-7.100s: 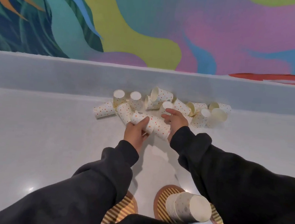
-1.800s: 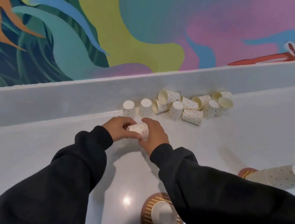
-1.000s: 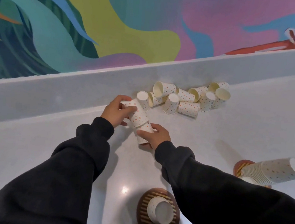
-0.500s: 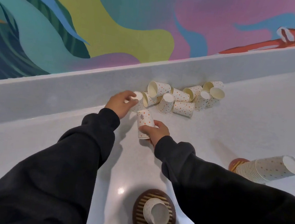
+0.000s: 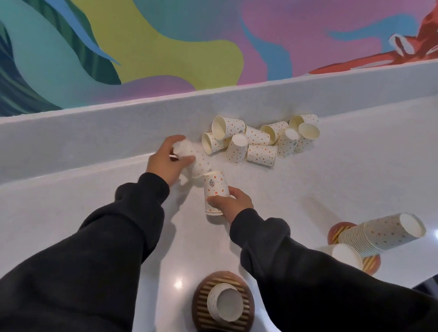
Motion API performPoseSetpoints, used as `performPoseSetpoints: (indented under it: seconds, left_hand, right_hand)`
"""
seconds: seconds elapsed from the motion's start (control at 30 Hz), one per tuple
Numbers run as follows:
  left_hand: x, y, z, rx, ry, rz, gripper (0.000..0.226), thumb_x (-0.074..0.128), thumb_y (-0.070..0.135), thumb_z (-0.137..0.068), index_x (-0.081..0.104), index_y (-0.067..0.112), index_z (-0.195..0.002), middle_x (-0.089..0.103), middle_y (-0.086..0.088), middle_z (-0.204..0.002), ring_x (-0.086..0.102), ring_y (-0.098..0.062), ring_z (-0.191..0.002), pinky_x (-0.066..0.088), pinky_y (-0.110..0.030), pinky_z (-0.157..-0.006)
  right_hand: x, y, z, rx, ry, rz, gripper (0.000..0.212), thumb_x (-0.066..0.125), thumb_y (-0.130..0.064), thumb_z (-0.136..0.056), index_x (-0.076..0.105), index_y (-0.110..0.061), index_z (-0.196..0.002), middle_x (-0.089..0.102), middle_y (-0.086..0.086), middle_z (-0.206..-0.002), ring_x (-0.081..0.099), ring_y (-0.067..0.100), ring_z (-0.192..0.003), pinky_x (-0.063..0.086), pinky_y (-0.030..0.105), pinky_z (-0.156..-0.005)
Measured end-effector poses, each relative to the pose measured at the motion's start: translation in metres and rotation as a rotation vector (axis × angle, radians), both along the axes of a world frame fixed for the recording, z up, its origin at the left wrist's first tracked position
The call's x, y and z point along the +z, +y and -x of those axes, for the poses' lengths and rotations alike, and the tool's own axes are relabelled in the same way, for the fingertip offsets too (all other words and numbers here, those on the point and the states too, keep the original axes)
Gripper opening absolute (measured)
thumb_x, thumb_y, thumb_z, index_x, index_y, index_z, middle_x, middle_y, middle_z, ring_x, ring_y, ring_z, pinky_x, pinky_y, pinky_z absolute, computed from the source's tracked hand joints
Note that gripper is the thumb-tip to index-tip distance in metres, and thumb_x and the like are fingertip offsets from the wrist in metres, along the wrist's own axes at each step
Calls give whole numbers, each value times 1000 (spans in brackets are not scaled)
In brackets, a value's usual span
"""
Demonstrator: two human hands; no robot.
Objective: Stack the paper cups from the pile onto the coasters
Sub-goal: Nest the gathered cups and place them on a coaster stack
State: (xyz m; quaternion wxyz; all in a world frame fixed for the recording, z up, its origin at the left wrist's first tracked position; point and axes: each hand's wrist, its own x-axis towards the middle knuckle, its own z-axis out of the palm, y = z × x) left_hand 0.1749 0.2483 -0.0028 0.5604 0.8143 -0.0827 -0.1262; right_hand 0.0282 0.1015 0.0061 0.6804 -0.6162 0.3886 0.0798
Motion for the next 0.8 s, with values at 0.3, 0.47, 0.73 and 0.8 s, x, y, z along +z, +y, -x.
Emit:
performPoseSetpoints:
  seconds: [0.3,0.47,0.73,0.8]
  left_hand:
    - [67,49,100,-35,142,358,43,71,15,-95,63,36,-133,67,-11,-124,72,-29,-105,64,-48,-75]
    - [71,53,149,-119,70,272,55,75,10,-91,63,46,-131,66,-3,-120,71,-21,-103,65,-45,-73]
    - [68,39,202,-147,10,166,69,90,42,-63,64,35,-127,71,8,-116,70,-21,-104,63,-48,-82]
    - [66,39,213,-203,26,166,66,89,44,-65,66,37,-126,72,10,-120,69,-18,-110,62,-44,-86]
  right_hand:
    - [29,6,47,151,-199,7,69,95,-26,-54,68,-24,-117,75,7,-116,73,25,-107,59,46,-97]
    - [38,1,83,235,-218,73,62,97,-10,-63,67,-20,-117,74,9,-113,72,24,-105,60,45,-94]
    - [59,-5,121,383,-333,260,61,92,-17,-70,66,-20,-125,70,-6,-117,65,8,-110,57,23,-81]
    - [59,-10,131,437,-344,276,61,91,-18,-73,63,-21,-127,68,-9,-118,64,3,-109,53,17,-81]
